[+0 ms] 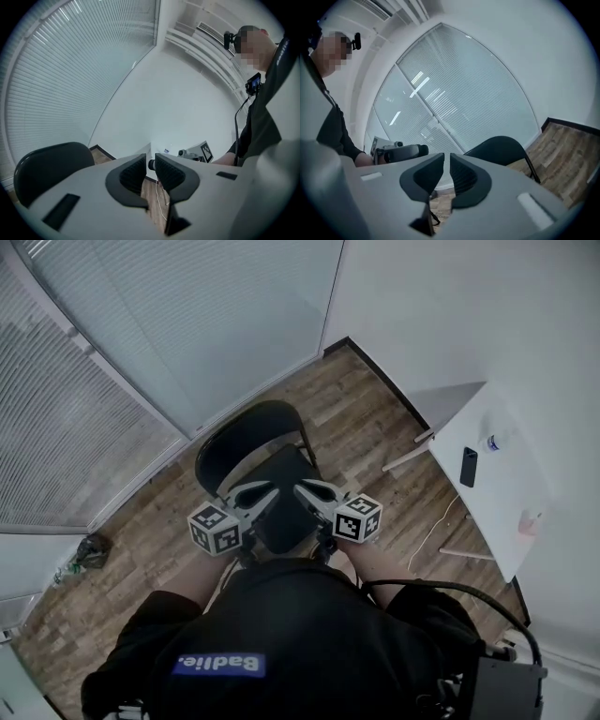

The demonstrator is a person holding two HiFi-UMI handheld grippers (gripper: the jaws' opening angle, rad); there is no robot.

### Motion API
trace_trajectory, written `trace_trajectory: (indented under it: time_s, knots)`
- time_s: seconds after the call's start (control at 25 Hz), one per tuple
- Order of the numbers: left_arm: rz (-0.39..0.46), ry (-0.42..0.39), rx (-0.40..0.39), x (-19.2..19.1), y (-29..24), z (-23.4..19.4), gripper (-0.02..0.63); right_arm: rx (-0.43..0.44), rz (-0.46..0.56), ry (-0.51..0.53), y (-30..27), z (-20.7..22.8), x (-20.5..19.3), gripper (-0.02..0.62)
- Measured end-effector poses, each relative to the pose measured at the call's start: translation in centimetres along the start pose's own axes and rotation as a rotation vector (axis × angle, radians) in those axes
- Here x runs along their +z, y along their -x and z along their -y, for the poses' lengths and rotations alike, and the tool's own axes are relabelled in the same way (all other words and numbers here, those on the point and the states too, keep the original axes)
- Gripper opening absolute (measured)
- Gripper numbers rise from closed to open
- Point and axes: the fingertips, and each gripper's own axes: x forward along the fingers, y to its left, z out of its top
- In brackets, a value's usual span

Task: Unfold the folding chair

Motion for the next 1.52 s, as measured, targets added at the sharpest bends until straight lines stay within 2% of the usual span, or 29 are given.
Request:
trace_trajectory:
  time_s: [0.24, 0.48, 1.12, 1.52]
  knots:
    - [0.033, -0.054, -0.015, 1.9, 0.0, 3.1, 0.011, 0.005, 0.042, 0.129, 0.6, -3.0, 2.6, 0.01]
    - [0.034, -0.099, -0.012, 3.4, 0.6, 4.7, 0.006, 0.024, 0.044, 0.252, 0.5, -6.1, 3.7, 0.003]
    - [0.048, -0.138, -0.04, 3.1, 1.3, 8.3, 0.006, 0.026, 0.091, 0.304, 3.0, -8.2, 3.8, 0.002]
    - [0.06, -0.158, -0.043, 3.2, 1.7, 8.4, 0.005, 0.033, 0.098, 0.332, 2.8, -8.8, 3.7, 0.002]
